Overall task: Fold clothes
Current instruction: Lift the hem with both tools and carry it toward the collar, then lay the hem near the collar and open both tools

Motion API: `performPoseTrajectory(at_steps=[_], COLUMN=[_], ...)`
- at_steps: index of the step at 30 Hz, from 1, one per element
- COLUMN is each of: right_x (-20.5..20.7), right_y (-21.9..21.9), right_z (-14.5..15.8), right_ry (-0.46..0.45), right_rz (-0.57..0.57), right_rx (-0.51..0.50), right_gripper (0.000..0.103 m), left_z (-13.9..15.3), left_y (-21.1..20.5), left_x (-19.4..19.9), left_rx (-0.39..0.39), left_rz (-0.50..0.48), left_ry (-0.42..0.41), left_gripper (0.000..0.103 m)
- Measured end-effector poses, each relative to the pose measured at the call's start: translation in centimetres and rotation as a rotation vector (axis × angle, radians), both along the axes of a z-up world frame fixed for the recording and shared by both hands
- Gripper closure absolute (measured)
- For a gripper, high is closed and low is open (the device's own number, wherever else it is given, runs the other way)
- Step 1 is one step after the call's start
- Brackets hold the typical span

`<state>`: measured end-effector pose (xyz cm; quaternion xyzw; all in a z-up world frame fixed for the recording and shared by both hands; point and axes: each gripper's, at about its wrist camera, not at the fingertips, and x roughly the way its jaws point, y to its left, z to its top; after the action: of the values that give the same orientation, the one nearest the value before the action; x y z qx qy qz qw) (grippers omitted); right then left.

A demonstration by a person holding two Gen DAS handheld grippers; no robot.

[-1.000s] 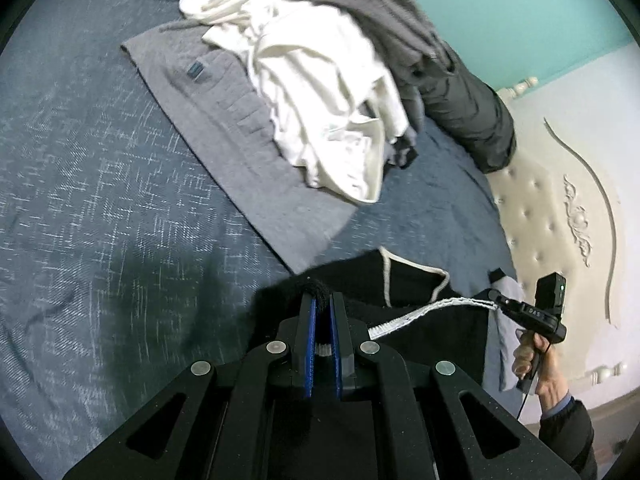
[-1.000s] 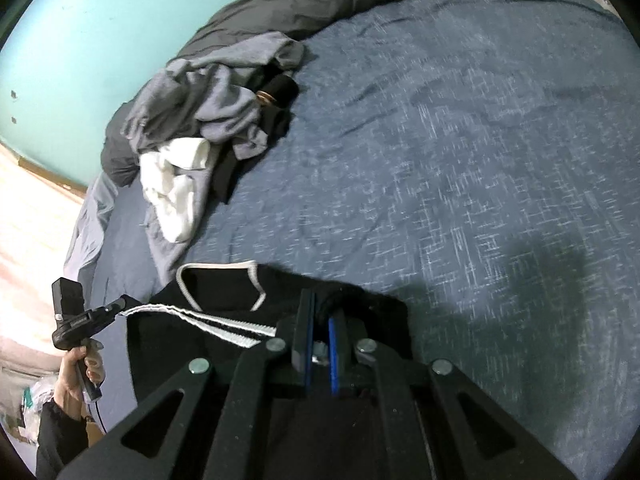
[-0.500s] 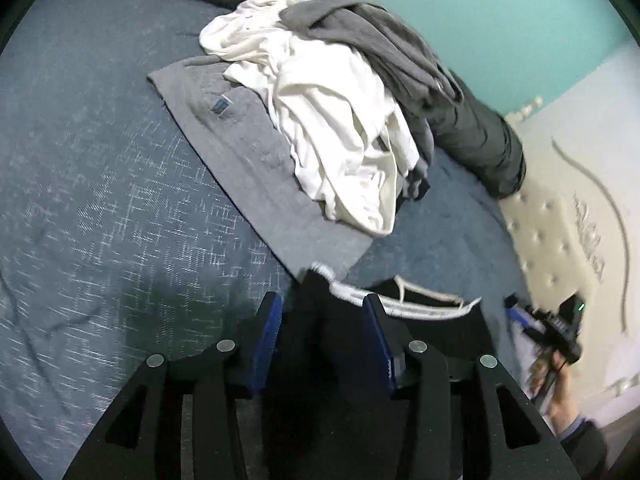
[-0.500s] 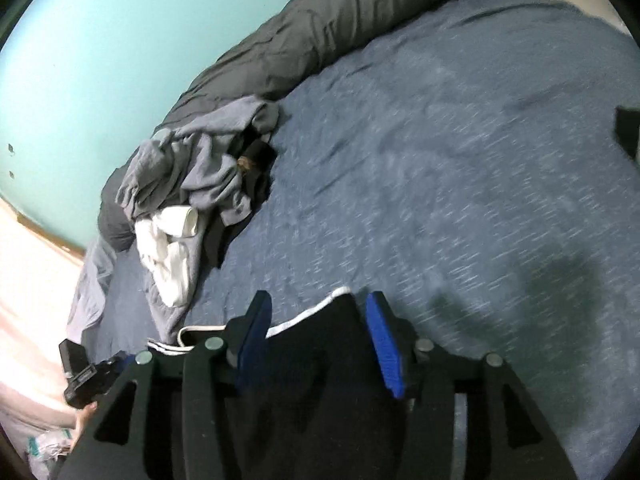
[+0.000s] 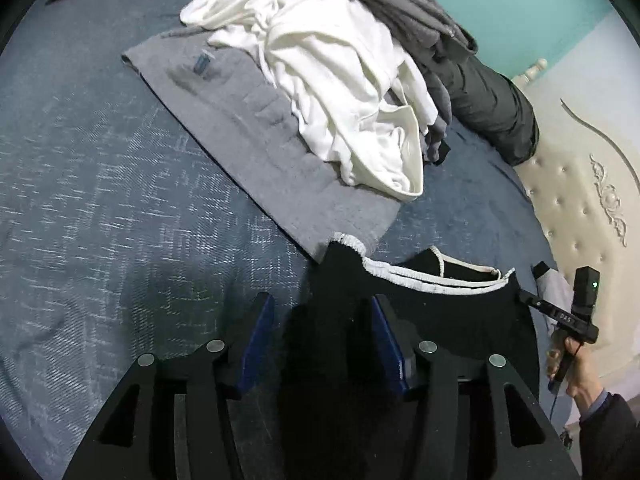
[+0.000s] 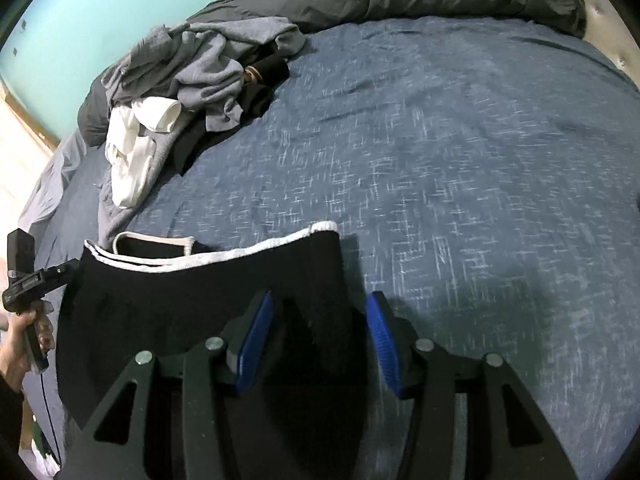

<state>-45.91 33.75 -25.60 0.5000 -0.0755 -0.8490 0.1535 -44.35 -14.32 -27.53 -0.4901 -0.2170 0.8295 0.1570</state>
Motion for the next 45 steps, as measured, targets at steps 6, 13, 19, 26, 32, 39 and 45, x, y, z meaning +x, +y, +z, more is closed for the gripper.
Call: performPoseTrajectory(at_steps=[6,13,19,26,32,39,45], right_x=[0.0,0.9,-0.1,-1.6,1.7,10.4,16.8], right_y=[-0.3,0.1,0.6,0.0,1.0,-0.8,-7.4], right_z=[-0.1,2.2,2.8,-0.2,2.0,4.1,3.1], right_ry=[0.073,0.193,0.181,0.084,0.127,0.101,0.037], right_rz=[0.012,-0.029,-0.087,-0.124,-0.201,-0.13,0.004], right_rx=[0.002,0.061,0.057,0.099,0.13,-0.186,-0.163], right_gripper=[0.094,0.098,0.098,0.097,0.092,0.091,0.091], left_z=[0.2,2.8,3.0,1.0,3.0,5.6,4.9], left_y=[0.6,0.0,0.0,0.7,0.6,0.9,2.0], left_x=[-0.1,0.8,-0.8,-1.3,1.6,9.3,15.9], left_rx=[-0.025,-0.06,-0.073,-0.075,-0.087,-0.004,0.011], left_rz=[-0.028,0.003,0.021,0.029,0.029,0.043,0.055], left_ry=[0.033,0.105,0.077,0.026,0.061,0.08,0.061], left_gripper=[0.081,0.095,0.095,0.092,0.064,0.058,0.057])
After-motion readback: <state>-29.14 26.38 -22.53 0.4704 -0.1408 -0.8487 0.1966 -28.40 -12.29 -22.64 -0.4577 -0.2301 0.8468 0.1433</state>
